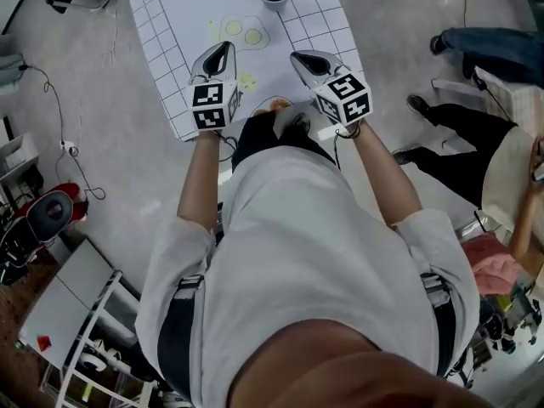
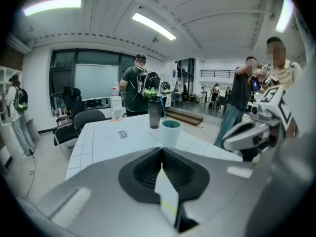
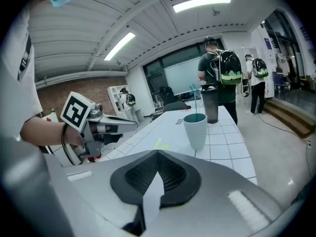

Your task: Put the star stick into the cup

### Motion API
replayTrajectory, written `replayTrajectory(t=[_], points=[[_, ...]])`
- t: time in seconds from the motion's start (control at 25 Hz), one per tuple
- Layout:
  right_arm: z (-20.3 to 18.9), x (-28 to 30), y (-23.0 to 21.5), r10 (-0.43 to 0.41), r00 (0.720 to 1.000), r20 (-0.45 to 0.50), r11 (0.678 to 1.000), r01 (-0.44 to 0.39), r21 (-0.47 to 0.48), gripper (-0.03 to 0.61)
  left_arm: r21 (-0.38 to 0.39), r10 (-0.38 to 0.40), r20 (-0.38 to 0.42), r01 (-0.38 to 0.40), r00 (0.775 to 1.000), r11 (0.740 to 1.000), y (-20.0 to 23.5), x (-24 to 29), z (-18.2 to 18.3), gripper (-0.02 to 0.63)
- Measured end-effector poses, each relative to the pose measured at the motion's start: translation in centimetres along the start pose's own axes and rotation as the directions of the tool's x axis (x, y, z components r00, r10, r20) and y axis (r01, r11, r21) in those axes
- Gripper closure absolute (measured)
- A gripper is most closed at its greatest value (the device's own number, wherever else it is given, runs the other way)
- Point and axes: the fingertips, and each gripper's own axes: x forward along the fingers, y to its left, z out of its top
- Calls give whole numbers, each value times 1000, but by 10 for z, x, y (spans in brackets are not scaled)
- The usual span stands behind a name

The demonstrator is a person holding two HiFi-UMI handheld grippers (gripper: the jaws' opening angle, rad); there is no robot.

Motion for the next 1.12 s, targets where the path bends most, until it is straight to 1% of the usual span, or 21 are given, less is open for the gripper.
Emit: replayTrajectory(t=[0.16,0.28,0.36,0.4,0.44,0.52,0.6,0.64,0.72,0.84,0.96,1.04,1.08,1.12], points=[[-10,26,25,90,995,-31,996,-90,11,578,70,51,-86,-45,995,997,17,-34,-34,610],[-28,32,47,119,991,-54,993,-118,21,578,125,40,-143,-22,989,992,18,-47,-57,611],[-26,42,50,120,991,-57,992,-118,36,578,177,12,-176,20,984,984,22,-38,-60,611],[-20,50,47,117,991,-57,992,-115,48,578,212,-9,-195,51,981,976,27,-27,-58,610],[-12,58,42,112,992,-56,992,-109,62,578,253,-35,-217,91,976,963,31,-14,-53,611],[-2,67,34,100,993,-55,992,-95,81,578,341,-89,-272,182,958,922,34,7,-51,611],[-7,60,37,86,995,-54,993,-80,91,578,418,-133,-337,275,932,866,25,11,-60,611],[-13,53,41,74,996,-52,993,-68,100,578,450,-155,-368,321,917,833,17,9,-67,611],[-26,37,46,34,998,-46,990,-27,137,578,501,-200,-430,417,880,758,0,4,-81,611],[-33,26,39,-23,999,-45,982,30,185,578,558,-233,-526,538,818,632,-6,8,-99,611],[-32,29,29,-58,997,-51,977,67,202,578,605,-224,-610,629,760,489,1,23,-114,610],[-33,32,24,-80,995,-56,971,90,221,578,620,-208,-658,677,724,396,6,31,-123,610],[-34,33,23,-89,994,-58,967,100,232,578,622,-203,-677,697,708,358,7,34,-127,609],[-35,35,21,-97,993,-61,964,109,243,578,621,-201,-691,713,694,326,6,37,-130,609]])
